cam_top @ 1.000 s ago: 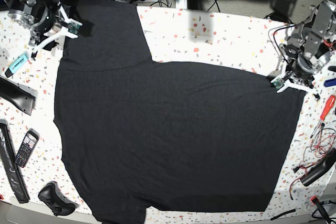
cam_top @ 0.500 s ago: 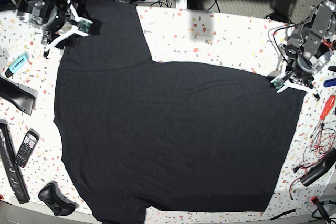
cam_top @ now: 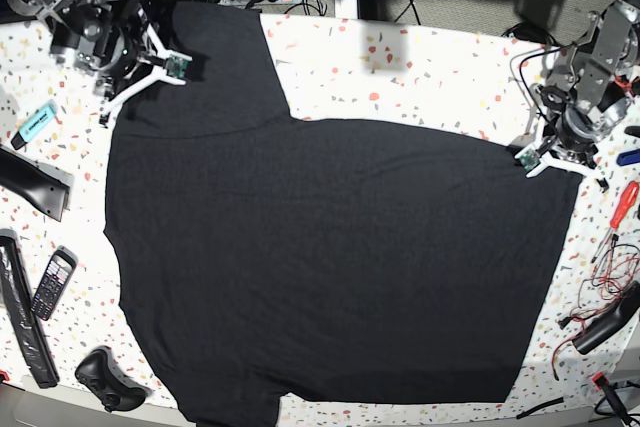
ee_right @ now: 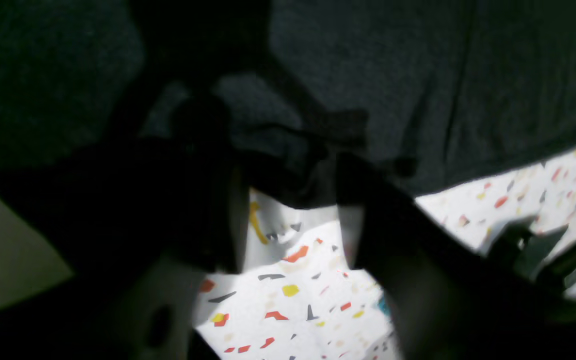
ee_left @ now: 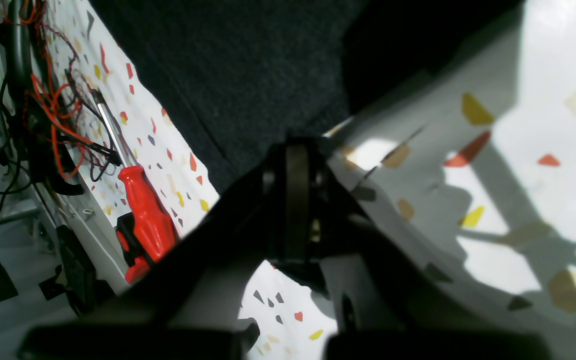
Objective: Fold the T-shirt properly
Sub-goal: 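Grasp the shoulder corners with both grippers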
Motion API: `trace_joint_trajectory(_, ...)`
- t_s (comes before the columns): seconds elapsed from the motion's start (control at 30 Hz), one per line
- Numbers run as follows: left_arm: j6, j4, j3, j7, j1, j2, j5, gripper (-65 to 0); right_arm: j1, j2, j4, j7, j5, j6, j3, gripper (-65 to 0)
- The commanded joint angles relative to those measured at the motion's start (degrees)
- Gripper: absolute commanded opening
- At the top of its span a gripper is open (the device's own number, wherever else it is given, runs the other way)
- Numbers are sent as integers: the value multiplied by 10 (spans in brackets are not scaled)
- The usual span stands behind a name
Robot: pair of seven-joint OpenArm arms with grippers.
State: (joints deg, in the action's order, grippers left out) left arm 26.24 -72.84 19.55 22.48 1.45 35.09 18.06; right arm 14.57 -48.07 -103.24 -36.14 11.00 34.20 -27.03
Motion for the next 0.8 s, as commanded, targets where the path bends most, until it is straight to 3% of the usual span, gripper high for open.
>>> trace_joint_trajectory(0.0, 34, 10, 5, 4, -7, -2, -21, -650, -12, 8, 19, 39, 20, -31, -1, -501)
trace_joint_trajectory(0.1, 34, 10, 5, 0, -7, -2, -21, -650, -12, 8, 19, 38, 21, -31, 0, -640)
trace_joint_trajectory(0.13, 34, 10, 5, 0, -7, -2, -21, -650, -12, 8, 18, 34, 21, -31, 0, -650)
trace_joint_trajectory(0.27, 34, 10, 5, 0, -7, -2, -21, -650, -12, -3, -5, -39, 20, -50, 0, -650)
trace_joint_trajectory(0.37, 34, 9, 5, 0, -11, 2, -50, -650, -2, -36, -44, -92, 13, -57, 0, -650)
trace_joint_trajectory(0.5, 34, -20, 5, 39, -34, 13, -103, -650, 29, -81, -83, -108, -8, -64, 9, -650)
trace_joint_trajectory(0.77, 34, -154, -36, 51, -138, 40, -133, -650, 115, -88, -116, -106, -31, -63, 125, -650)
